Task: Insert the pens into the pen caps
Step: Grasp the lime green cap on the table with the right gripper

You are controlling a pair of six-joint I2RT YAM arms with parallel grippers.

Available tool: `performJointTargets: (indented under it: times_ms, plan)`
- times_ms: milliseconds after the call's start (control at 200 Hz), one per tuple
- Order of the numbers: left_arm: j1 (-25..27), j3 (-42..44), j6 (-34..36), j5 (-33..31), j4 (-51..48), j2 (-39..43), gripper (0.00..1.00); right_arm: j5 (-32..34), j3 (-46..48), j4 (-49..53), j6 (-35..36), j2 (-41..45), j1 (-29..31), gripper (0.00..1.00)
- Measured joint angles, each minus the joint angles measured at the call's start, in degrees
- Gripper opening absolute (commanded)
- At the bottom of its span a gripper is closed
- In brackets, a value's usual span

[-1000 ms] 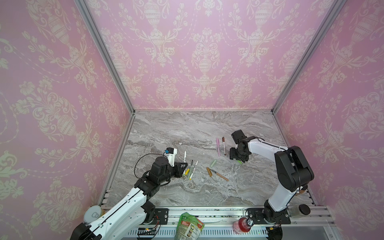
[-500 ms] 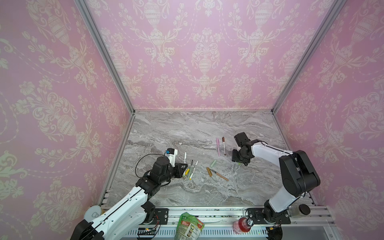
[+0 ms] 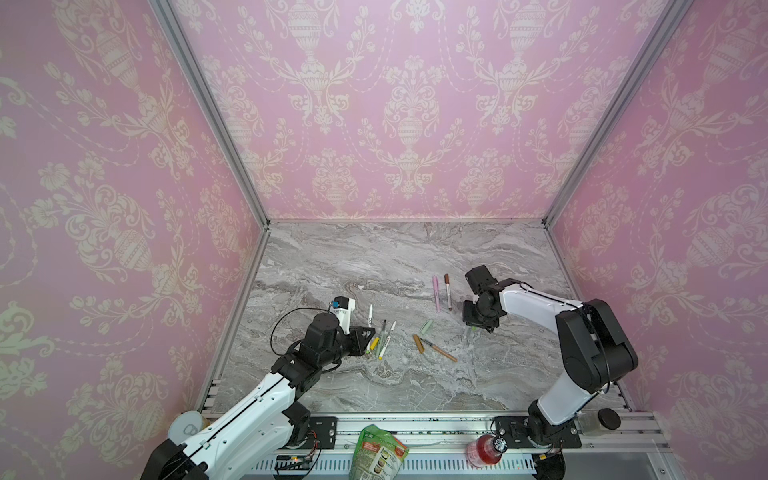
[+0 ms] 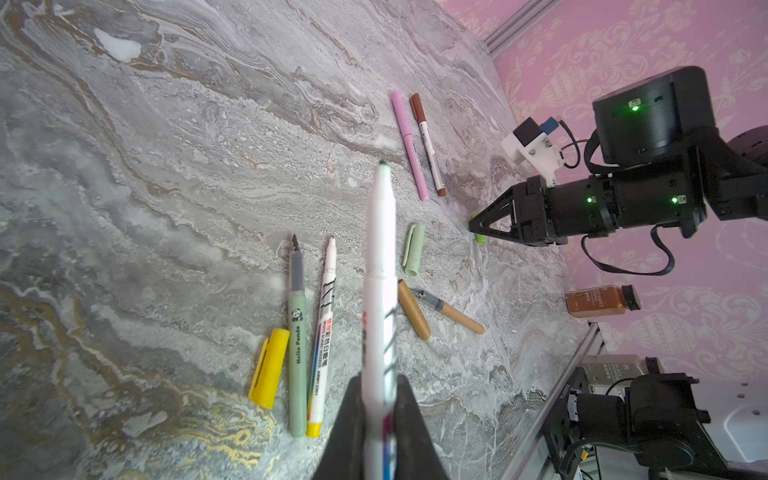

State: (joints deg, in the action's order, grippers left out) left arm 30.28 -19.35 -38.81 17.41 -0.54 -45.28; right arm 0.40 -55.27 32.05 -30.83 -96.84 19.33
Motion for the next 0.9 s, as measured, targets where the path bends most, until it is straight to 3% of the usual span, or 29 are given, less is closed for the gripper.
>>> performJointTargets:
  times_ms: [230,365,535,901]
  plan:
    - [0.00,-0.15,0.00,-0.02,-1.44,2.49,0.00,0.28,-0.83,-0.11,-0.94,-0.79,0.50,0.12]
    - [0.00,-0.61,0.00,-0.02,-2.01,2.49,0.00,0.20,-0.98,-0.22,-0.87,-0.98,0.70,0.26]
    - [0.00,-0.85,0.00,-0.02,-2.19,2.49,0.00,1.55,-2.03,0.37,-0.70,-1.84,2.05,0.26]
    - [0.00,-0.87,0.00,-0.04,-3.28,3.54,0.00,5.51,-3.78,1.60,-0.72,-3.50,4.35,0.01]
